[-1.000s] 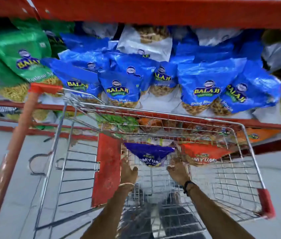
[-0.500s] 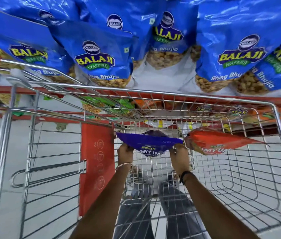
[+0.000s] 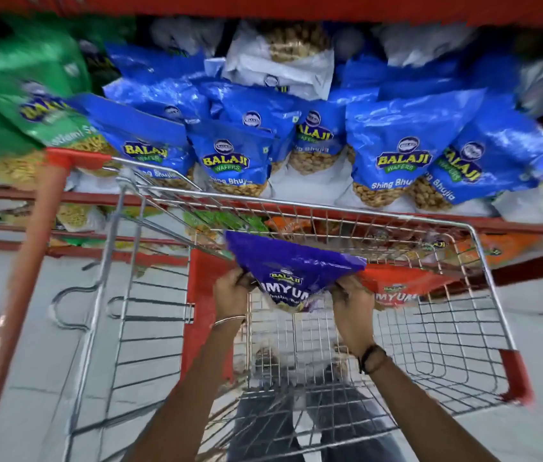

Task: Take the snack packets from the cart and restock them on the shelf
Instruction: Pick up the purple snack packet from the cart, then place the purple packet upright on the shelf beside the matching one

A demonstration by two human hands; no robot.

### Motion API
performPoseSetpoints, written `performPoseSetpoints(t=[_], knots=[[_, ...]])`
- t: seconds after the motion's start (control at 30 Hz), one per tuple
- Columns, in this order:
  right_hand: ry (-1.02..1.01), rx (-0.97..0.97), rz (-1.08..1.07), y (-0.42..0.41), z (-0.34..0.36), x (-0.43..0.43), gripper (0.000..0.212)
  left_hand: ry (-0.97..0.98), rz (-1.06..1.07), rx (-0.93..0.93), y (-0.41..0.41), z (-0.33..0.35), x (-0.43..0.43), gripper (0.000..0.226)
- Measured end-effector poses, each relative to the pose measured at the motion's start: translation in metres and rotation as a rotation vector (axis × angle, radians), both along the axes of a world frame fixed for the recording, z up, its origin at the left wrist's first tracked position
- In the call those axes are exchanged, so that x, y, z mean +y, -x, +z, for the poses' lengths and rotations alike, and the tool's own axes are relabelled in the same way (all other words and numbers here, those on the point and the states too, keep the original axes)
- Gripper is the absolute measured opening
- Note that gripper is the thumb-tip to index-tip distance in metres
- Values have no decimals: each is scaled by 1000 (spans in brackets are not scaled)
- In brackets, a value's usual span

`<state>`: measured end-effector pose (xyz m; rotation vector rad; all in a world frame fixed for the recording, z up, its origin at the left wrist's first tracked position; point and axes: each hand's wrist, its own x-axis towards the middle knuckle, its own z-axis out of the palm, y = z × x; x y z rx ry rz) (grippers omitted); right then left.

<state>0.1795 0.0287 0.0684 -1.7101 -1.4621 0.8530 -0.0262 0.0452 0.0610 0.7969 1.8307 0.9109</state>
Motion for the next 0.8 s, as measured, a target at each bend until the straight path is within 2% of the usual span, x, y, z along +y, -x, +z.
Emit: performPoseSetpoints(t=[0.07,0.1,0.17,0.2,0.3,0.4,0.57,0.7,0.8], knots=[[-79,14,8,-3,25,-3,23,-120,49,-103,-2,38,2,51],[-117,21,7,-5,39,-2,18,-189,39,-59,-3,58,3,53],[-186,60,-8,-9,69,2,8,-295,-30,17,-5,98,1,36],[-219,93,-23,-11,86,4,7,-328,-38,-9,-8,116,1,27],[-355,148,-65,-18,138,17,20,-489,-50,59,-9,161,7,17],[-401,178,-54,-30,191,33,8,-538,-47,-66,-14,209,20,20],[-498,230,-6,-45,282,65,7,-653,-165,-37,-16,295,51,30],[-574,221,49,-51,344,100,8,-693,-185,79,-17,356,82,33],[-597,321,20,-50,381,131,7,-767,-171,43,-19,393,105,34]])
